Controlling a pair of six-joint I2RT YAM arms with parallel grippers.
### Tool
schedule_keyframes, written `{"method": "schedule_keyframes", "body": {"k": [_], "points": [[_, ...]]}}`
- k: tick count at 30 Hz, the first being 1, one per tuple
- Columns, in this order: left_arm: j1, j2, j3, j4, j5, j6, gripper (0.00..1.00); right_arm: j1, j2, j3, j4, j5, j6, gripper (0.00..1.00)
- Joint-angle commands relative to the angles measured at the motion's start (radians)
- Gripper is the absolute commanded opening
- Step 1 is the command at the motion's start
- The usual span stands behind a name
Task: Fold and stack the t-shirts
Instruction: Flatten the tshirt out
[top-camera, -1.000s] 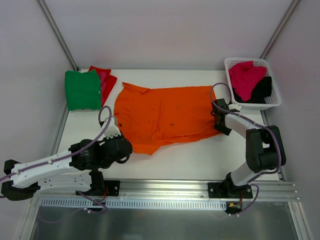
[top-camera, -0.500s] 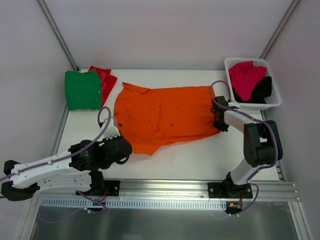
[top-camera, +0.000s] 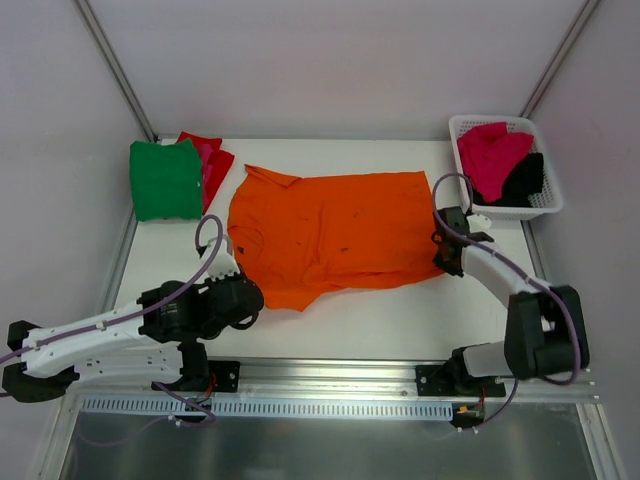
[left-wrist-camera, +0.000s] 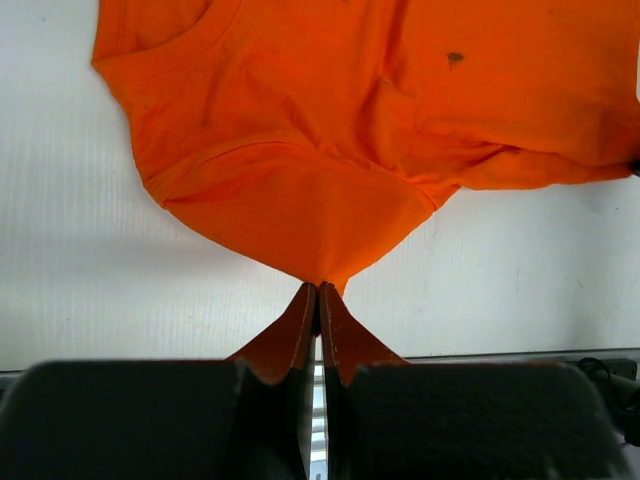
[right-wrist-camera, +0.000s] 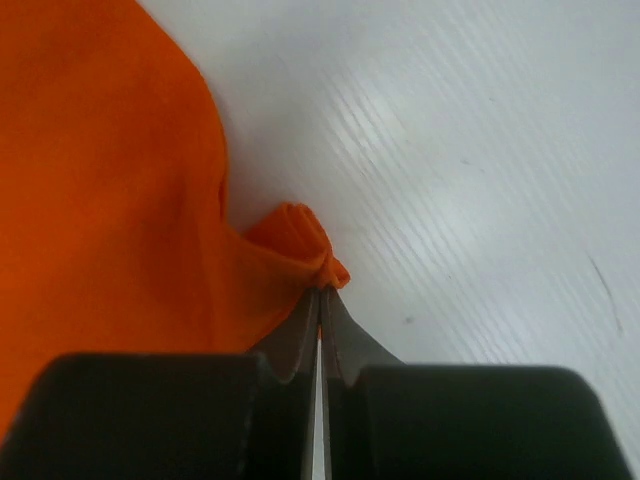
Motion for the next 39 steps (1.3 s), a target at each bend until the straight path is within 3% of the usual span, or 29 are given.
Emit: {"method": "schedule_keyframes", "body": {"k": [1, 5, 9, 15, 25, 26, 27, 29, 30, 31, 34, 37, 39], "points": [[-0.01, 0.011, 0.022, -0.016, -0.009, 0.019, 0.0, 0.026, -0.23, -0.043, -0.092, 0.02, 0.013, 0.0], [-0.01, 0.026, 0.042, -0.018, -0.012, 0.034, 0.0, 0.047, -0.517, -0.058, -0.211, 0.031, -0.004, 0.0], [-0.01, 0.031, 0.058, -0.024, -0.013, 0.048, 0.0, 0.05, -0.676, -0.051, -0.329, 0.017, -0.03, 0.01], [-0.01, 0.029, 0.102, -0.072, 0.005, 0.056, 0.0, 0.053, -0.786, -0.031, -0.49, 0.011, -0.045, 0.01], [-0.01, 0.037, 0.199, -0.228, 0.086, -0.005, 0.0, 0.052, -0.856, 0.017, -0.61, -0.015, -0.06, 0.0], [-0.01, 0.031, 0.203, -0.23, 0.1, -0.006, 0.0, 0.053, -0.863, 0.021, -0.616, -0.02, -0.059, 0.04], [-0.01, 0.026, 0.21, -0.233, 0.114, -0.012, 0.1, 0.053, -0.863, 0.029, -0.624, -0.018, -0.059, 0.14], [-0.011, 0.019, 0.211, -0.233, 0.145, -0.019, 0.39, 0.052, -0.866, 0.038, -0.64, -0.015, -0.06, 0.39], [-0.011, 0.018, 0.214, -0.23, 0.152, -0.027, 0.83, 0.053, -0.867, 0.047, -0.65, -0.007, -0.06, 0.55], [-0.013, 0.025, 0.214, -0.231, 0.159, -0.027, 0.99, 0.052, -0.87, 0.05, -0.651, -0.004, -0.06, 0.61], [-0.023, 0.051, 0.22, -0.227, 0.154, -0.029, 0.99, 0.052, -0.881, 0.061, -0.648, 0.006, -0.064, 0.84], [-0.037, 0.095, 0.243, -0.219, 0.133, -0.013, 0.99, 0.052, -0.88, 0.067, -0.633, 0.022, -0.08, 0.99], [-0.037, 0.126, 0.254, -0.202, 0.108, 0.022, 0.99, 0.052, -0.872, 0.067, -0.601, 0.037, -0.097, 0.99]]}}
